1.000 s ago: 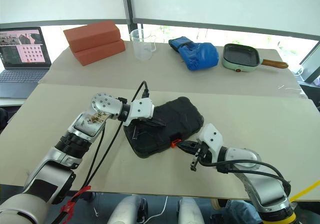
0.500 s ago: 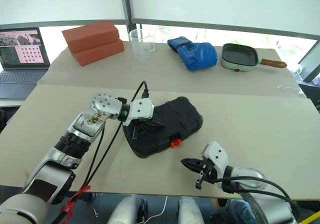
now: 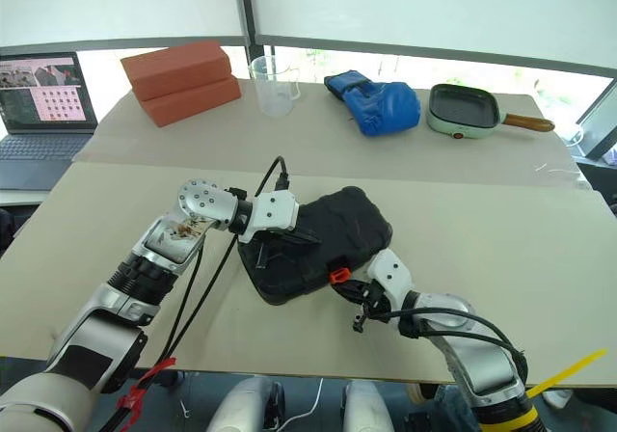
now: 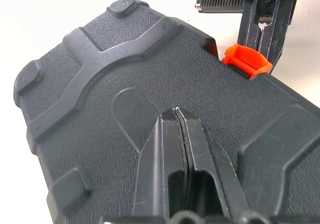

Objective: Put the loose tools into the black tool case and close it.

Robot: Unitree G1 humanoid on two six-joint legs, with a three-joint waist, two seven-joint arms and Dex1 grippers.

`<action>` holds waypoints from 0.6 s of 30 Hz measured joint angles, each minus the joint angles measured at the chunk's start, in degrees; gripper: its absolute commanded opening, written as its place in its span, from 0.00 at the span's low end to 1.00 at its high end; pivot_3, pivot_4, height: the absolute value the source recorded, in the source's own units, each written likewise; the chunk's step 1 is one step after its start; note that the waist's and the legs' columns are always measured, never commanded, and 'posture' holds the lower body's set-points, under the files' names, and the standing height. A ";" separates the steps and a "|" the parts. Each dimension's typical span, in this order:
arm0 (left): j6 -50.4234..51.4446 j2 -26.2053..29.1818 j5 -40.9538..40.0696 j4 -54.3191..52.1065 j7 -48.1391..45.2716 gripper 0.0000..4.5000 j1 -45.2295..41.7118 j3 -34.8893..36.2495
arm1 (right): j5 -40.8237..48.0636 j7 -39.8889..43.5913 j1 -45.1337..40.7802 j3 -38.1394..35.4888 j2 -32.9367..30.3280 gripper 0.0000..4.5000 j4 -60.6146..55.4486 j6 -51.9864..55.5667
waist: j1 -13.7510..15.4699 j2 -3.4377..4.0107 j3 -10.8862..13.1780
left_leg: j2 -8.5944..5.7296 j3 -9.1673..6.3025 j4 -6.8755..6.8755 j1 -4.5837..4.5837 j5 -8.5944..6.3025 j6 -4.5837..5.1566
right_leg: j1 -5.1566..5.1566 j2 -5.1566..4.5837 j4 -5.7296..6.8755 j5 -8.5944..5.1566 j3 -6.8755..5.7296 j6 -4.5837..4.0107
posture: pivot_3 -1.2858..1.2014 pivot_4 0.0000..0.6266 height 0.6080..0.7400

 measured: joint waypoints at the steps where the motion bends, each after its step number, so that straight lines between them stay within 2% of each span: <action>1: 0.03 -0.15 0.05 0.01 0.05 0.01 0.00 0.00 | 0.02 0.00 -0.39 0.00 0.00 0.00 0.00 0.40 | -0.06 0.00 0.00 | 0.01 0.00 0.00 0.00 0.00 0.00 | -0.01 0.01 0.01 0.00 0.00 0.00 | 0.52 0.24 0.99; 12: 0.22 -1.72 0.63 0.13 0.64 0.01 0.06 0.02 | 3.76 1.13 -7.33 -3.10 -1.95 0.00 -5.19 3.72 | -0.42 0.00 0.00 | 0.01 -0.01 -0.03 0.00 0.00 0.00 | -0.02 0.01 0.01 -0.01 0.00 -0.01 | 0.52 0.24 0.99; 18: -0.86 -1.93 0.64 0.61 1.42 0.01 0.18 -0.08 | 3.47 0.97 -6.49 -3.05 -2.41 0.00 -4.80 3.37 | 0.04 -0.01 0.00 | -0.02 0.00 -0.05 0.00 0.00 0.01 | 0.01 -0.02 -0.05 -0.01 -0.02 0.00 | 0.52 0.24 0.99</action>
